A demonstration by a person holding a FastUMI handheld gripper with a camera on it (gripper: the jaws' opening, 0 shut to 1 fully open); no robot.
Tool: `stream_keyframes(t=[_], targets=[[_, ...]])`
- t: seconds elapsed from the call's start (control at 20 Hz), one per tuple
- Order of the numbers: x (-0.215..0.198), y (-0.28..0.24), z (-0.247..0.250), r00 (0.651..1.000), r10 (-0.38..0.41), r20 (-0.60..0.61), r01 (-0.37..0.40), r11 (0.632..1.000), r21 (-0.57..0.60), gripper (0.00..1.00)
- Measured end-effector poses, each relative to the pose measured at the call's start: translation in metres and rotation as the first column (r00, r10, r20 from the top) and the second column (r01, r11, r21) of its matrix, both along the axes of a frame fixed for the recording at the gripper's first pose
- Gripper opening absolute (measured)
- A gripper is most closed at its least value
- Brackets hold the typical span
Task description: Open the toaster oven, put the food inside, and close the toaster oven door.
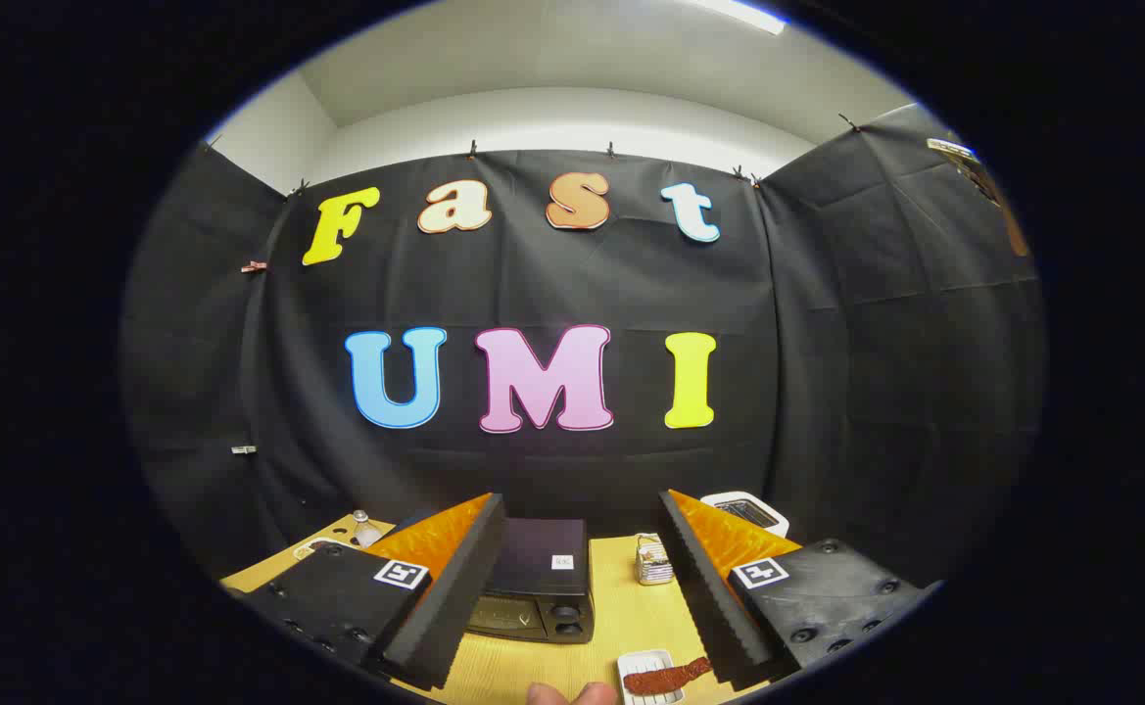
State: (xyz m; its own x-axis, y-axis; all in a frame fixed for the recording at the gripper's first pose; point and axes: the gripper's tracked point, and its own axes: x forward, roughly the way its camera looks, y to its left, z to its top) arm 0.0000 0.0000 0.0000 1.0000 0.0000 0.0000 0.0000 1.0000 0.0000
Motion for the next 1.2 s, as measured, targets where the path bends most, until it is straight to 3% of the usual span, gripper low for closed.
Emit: stream_keyframes(t=[1.2], targets=[[-0.002,0.03,-0.017,0.999,0.044,-0.016,-0.043,0.998,0.037,0.96]])
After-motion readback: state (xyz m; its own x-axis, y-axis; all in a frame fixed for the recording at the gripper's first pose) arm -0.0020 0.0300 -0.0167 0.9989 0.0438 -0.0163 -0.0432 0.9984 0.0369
